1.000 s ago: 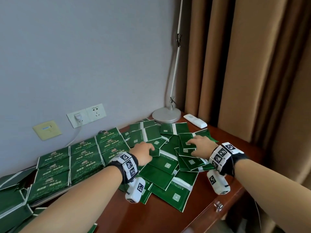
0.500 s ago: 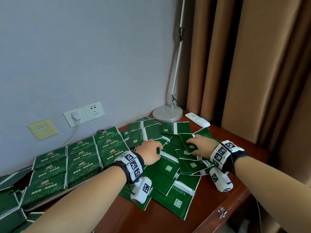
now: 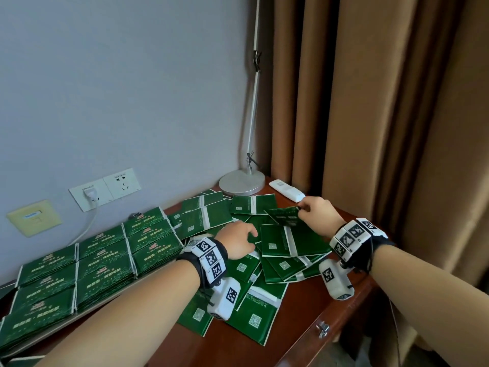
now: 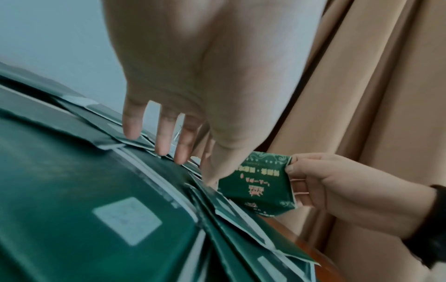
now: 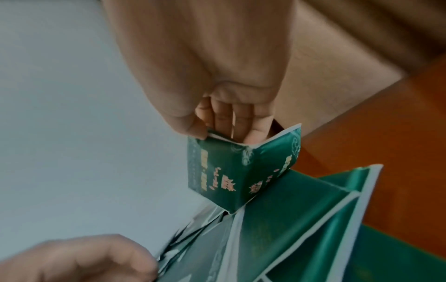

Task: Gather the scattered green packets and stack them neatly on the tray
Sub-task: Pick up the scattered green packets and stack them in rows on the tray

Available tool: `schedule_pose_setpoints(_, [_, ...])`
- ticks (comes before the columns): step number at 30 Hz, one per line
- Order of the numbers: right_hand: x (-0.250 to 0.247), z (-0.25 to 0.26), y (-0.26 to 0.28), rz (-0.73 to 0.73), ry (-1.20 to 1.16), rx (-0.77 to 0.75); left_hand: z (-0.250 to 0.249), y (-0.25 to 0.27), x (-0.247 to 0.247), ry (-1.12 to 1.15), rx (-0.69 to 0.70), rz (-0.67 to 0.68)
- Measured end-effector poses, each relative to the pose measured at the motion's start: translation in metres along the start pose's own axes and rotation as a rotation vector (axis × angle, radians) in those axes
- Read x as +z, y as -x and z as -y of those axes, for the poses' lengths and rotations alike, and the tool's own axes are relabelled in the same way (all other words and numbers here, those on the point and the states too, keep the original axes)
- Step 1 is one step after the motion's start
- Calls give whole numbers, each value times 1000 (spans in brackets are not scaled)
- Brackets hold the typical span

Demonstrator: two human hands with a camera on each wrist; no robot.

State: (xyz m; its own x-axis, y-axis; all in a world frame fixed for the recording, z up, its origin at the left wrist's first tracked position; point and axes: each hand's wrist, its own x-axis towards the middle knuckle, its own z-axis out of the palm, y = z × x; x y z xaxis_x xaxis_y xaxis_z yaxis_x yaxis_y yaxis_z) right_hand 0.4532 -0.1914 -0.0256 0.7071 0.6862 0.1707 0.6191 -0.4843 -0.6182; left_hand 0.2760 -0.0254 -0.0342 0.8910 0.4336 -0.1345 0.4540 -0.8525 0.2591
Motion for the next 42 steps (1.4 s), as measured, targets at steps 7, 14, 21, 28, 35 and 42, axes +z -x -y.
schedule_pose_setpoints(7, [-20,-46,11,-124,-363,286,-36,-18,9,15,-14,-6])
schedule_pose_setpoints(14, [-29,-84,18,109,116,254,-48,-28,18,-55,-87,-49])
schedule_pose_setpoints(21, [-25,-79,8,158,242,97,-52,-34,20,-75,-194,8])
schedule_pose_setpoints(28, [-13,-71,2,341,431,-91,-53,-37,22,-31,-233,45])
schedule_pose_setpoints(35, [-11,-80,5,519,364,19,-51,-40,25,-10,-241,39])
schedule_pose_setpoints(42, [-17,-90,8,218,360,110,-56,-41,25,18,-225,-37])
